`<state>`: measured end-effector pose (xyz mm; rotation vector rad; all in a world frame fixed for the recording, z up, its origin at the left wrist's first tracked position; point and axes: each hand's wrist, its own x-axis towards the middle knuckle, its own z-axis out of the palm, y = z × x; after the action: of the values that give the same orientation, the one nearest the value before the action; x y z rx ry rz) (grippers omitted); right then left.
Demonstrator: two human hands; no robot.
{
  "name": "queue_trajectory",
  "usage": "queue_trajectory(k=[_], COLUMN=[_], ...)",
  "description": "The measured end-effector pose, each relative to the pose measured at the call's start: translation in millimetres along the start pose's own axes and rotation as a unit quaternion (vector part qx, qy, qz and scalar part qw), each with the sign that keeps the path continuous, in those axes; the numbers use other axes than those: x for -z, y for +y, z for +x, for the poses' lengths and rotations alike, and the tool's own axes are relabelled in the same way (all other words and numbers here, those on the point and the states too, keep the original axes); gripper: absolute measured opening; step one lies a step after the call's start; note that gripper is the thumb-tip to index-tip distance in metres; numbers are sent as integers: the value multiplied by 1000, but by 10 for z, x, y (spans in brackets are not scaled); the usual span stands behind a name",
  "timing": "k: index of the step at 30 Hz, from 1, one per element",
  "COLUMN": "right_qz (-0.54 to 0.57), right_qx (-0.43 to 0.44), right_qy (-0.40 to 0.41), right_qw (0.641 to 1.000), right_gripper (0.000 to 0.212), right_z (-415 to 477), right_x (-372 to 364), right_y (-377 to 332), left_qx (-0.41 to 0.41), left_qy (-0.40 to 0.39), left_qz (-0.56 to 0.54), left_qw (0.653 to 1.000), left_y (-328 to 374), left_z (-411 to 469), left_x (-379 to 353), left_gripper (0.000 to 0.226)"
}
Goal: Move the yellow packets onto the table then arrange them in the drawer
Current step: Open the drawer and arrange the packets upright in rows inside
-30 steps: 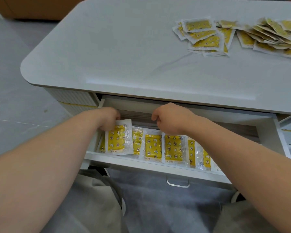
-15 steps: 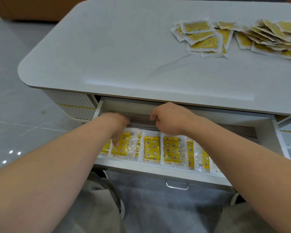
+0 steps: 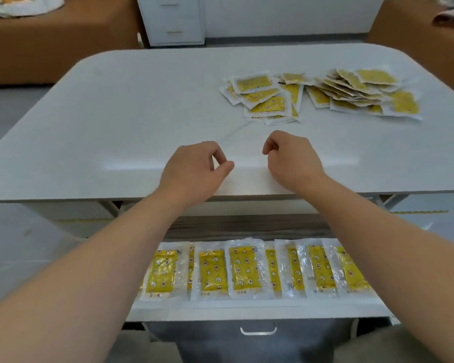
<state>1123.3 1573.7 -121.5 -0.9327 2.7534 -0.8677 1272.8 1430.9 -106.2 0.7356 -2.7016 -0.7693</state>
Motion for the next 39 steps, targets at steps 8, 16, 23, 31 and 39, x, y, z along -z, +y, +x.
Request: queue_trajectory(k=[8,16,23,31,39], right_qz=[-191,-209,-236,-221,-221], right_qx=[1,95,75,21,-42], right_qy=[86,-2,55,61,40], right_qw=[978,973,967,973,974], right_gripper=[58,72,66,64,53], right_z=[654,1182,1194,1071,495], right_x=[-49,-136,-158,-92,-67], right_y=[594,673,671,617,547], left_qx=[-155,-145,-94,-44,-40], left_qy=[142,72,45,56,39], left_qz=[133,196,264,296,301], left_qw=[968,967,959,953,952], left_y=[136,191,200,216,177], left_z=[1237,2031,1985,1385,135], left_x=[-814,-1019,-987,-924,-639], left_gripper=[18,53,43,36,38])
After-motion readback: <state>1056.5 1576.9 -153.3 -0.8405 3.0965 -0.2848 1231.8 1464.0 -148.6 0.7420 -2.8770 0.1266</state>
